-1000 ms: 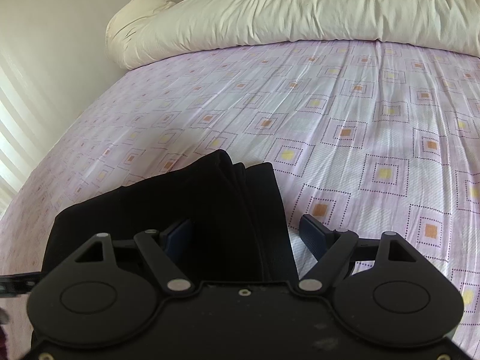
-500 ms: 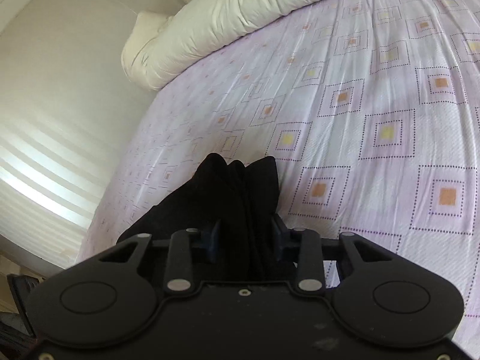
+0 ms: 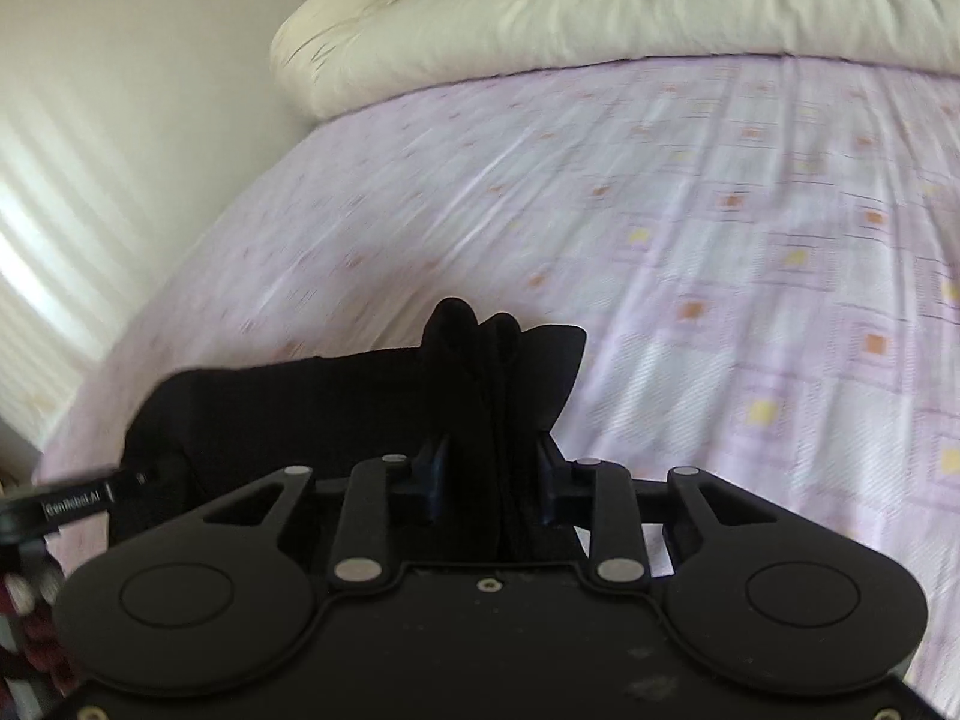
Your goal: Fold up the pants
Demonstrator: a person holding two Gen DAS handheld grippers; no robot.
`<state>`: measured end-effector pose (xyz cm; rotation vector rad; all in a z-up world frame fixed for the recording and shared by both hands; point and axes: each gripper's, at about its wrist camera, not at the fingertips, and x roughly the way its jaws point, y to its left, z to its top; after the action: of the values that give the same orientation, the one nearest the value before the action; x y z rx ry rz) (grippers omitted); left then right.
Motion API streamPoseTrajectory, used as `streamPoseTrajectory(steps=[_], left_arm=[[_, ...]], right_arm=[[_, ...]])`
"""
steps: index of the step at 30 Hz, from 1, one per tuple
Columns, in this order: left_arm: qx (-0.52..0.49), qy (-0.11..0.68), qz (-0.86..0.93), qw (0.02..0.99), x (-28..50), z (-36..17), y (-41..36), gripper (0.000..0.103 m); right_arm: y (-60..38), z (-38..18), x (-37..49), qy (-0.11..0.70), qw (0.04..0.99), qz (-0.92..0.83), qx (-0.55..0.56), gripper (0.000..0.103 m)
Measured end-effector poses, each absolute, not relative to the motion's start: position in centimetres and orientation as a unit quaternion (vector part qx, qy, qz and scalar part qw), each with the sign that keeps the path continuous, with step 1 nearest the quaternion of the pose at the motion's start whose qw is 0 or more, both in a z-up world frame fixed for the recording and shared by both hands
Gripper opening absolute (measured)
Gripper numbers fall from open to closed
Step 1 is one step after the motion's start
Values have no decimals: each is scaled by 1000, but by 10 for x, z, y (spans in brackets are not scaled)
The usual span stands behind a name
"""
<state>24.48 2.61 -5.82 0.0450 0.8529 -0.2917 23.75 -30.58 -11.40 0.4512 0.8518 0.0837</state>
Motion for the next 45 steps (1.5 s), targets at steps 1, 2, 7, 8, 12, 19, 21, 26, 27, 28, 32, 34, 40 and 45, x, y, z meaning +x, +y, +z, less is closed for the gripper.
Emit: streamPoseTrajectory(steps=[1, 2, 7, 8, 12, 19, 21, 26, 27, 28, 32, 34, 40, 45], left_arm=[[20, 413, -136, 901, 244, -57, 39, 19], [20, 413, -130, 901, 245, -56, 54, 19], [27, 410, -96, 907, 257, -53, 120, 19], [30, 409, -89, 908, 262, -53, 130, 19], [26, 408, -67, 910, 286, -55, 158, 20], [-55, 427, -50, 901, 309, -75, 195, 58], [-75, 423, -46, 902, 305, -76, 205, 59], [-66, 395, 9, 916, 275, -58, 217, 57], [-60, 389, 7, 919, 266, -55, 216, 57], [-54, 385, 2, 921, 257, -52, 215, 57], [-24, 381, -26, 924, 230, -54, 195, 57], [2, 398, -26, 917, 224, -67, 185, 57], [-77, 426, -6, 902, 232, -79, 199, 57], [-69, 406, 5, 911, 214, -56, 185, 55]], right_arm=[[-293, -113, 237, 413, 885, 48, 208, 31], [-279, -113, 238, 415, 886, 56, 202, 31], [-203, -112, 267, 417, 887, 92, 175, 30], [-187, -111, 279, 418, 887, 98, 167, 30], [-132, -104, 322, 418, 891, 115, 135, 30], [-96, -107, 361, 412, 902, 91, 89, 37], [-109, -108, 359, 412, 900, 89, 113, 41], [-103, -89, 339, 389, 916, 74, 71, 43], [-101, -82, 333, 373, 923, 68, 63, 43], [-98, -75, 323, 356, 930, 66, 63, 43], [-83, -58, 289, 306, 946, 99, 48, 40], [-73, -63, 275, 317, 941, 119, 20, 33], [-62, -90, 260, 350, 929, 113, -33, 25], [-63, -63, 247, 353, 930, 102, 9, 32]])
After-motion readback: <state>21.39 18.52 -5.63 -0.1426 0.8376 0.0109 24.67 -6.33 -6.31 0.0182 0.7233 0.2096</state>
